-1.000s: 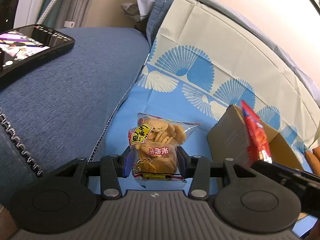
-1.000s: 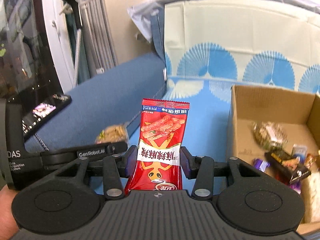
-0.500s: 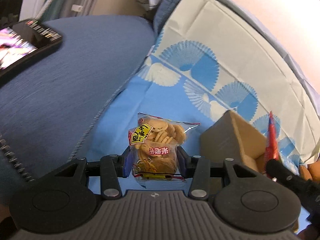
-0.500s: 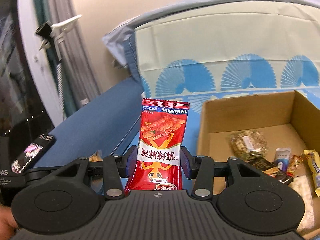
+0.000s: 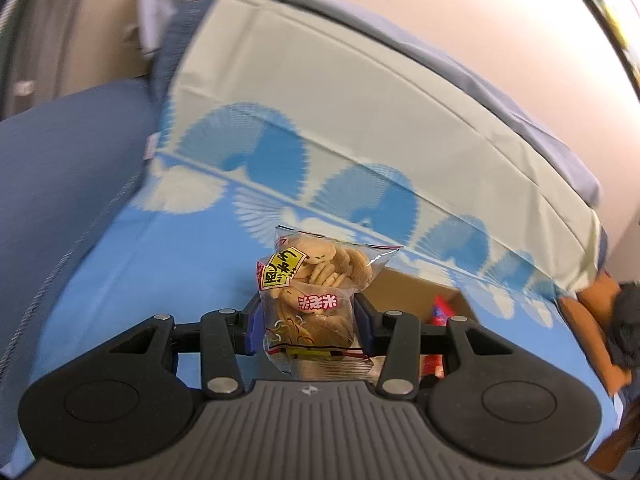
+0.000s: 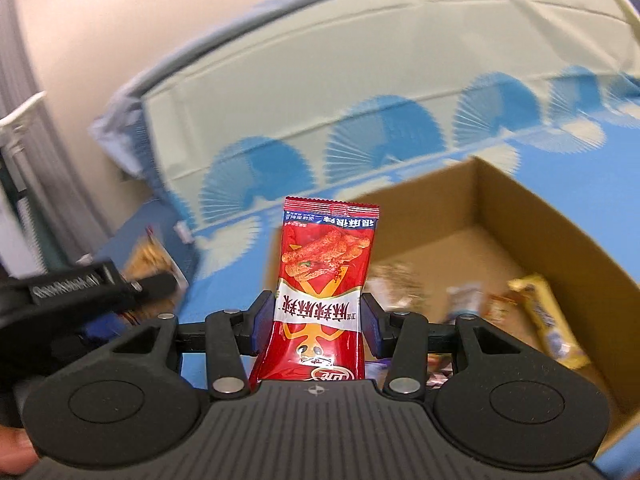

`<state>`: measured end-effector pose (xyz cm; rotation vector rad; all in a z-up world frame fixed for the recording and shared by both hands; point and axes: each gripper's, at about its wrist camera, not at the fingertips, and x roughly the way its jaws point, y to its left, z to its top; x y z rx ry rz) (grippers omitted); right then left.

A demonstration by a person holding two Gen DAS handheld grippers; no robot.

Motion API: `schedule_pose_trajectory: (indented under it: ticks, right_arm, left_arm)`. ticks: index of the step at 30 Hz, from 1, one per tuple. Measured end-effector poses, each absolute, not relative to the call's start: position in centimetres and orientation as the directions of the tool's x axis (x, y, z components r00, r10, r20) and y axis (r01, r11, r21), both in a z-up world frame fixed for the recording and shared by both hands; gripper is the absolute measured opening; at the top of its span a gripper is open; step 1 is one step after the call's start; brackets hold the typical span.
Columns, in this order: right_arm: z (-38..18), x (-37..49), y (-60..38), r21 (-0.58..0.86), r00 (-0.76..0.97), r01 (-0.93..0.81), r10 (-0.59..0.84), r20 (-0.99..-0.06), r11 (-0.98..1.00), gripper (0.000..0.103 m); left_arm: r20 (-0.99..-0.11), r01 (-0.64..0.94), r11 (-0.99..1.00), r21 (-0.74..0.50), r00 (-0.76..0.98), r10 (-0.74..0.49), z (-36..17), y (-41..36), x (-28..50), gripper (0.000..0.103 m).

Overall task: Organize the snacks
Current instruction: 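Lift both snacks and carry them over the cardboard box, then open both tools over the box to drop the bag and packet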

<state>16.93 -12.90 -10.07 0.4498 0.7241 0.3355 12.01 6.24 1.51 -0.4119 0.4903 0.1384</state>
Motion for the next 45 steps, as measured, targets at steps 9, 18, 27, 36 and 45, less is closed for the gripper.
schedule_pose_trajectory:
  ticks: [9, 18, 27, 36, 45]
  right_arm:
    - [-11.3, 17.6, -16.0, 0.516, 0.72, -0.044, 0.385, -0.577, 0.855, 0.048]
    - [-11.1, 17.7, -16.9, 0.519, 0.731, -0.026, 0.37, -0.574, 0.854, 0.048]
    - [-11.0, 17.5, -17.6, 0.517, 0.742, -0.008, 0.352, -0.571, 0.856, 0.048]
    - [-11.2, 17.7, -17.5, 0.501, 0.735, 0.024, 0.325, -0.595, 0.865, 0.062]
    - [-11.0, 17.3, -17.7, 0.466, 0.746, 0.023, 0.295, -0.597, 0.885, 0.085]
  left_arm:
    - [-0.467, -0.106, 0.952, -0.287, 0.883, -0.043, 2.0, 0.5, 13.3, 0.049]
    - [-0.469, -0.083, 0.955, -0.283, 0.881, -0.062, 2.4, -0.5, 13.0, 0.049]
    - [-0.469, -0.057, 0.958, -0.281, 0.879, -0.086, 2.7, -1.4, 12.8, 0.049]
    - [-0.486, -0.057, 0.951, -0.305, 0.868, -0.104, 2.9, -0.8, 12.5, 0.062]
    - [-0.457, -0.078, 0.942, -0.327, 0.885, -0.086, 3.7, 0.5, 9.4, 0.085]
